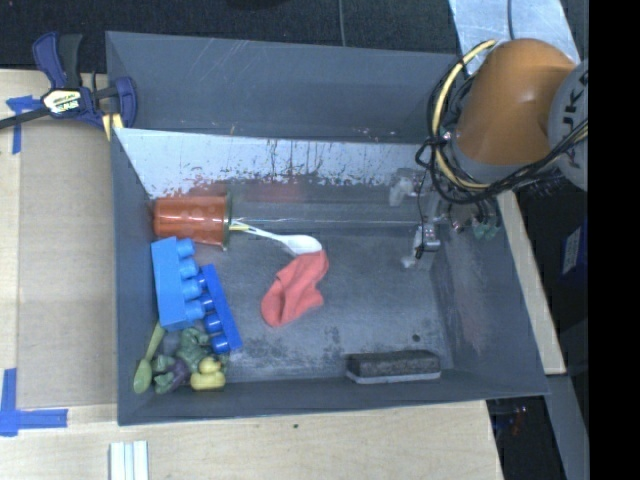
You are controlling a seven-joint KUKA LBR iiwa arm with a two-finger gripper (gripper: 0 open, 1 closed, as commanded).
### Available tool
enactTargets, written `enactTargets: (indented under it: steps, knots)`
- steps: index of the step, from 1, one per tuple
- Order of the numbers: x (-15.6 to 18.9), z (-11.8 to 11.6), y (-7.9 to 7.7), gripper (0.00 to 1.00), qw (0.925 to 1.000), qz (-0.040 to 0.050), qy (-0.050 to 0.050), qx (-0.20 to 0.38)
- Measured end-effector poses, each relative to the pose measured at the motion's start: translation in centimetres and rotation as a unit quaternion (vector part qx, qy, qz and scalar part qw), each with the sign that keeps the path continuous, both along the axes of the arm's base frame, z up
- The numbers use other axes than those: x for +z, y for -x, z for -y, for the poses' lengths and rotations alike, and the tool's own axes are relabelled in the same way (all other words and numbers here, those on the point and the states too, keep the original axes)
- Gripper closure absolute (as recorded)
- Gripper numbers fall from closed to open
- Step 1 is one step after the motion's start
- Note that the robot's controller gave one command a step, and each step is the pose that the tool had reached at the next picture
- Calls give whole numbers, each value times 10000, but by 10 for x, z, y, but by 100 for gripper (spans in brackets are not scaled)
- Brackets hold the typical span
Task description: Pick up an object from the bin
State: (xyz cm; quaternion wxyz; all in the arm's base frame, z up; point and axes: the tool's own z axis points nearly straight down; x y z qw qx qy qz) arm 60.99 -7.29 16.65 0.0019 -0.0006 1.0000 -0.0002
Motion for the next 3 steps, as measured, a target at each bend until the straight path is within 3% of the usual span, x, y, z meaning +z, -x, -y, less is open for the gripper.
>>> enactTargets:
  steps: [1,2,3]
  knots:
    - [0,0,0,0,10000,0,0,1]
    - [-18,-33,16,0,9994,17,2,-341]
    - [-49,-70,9,0,10000,23,4,87]
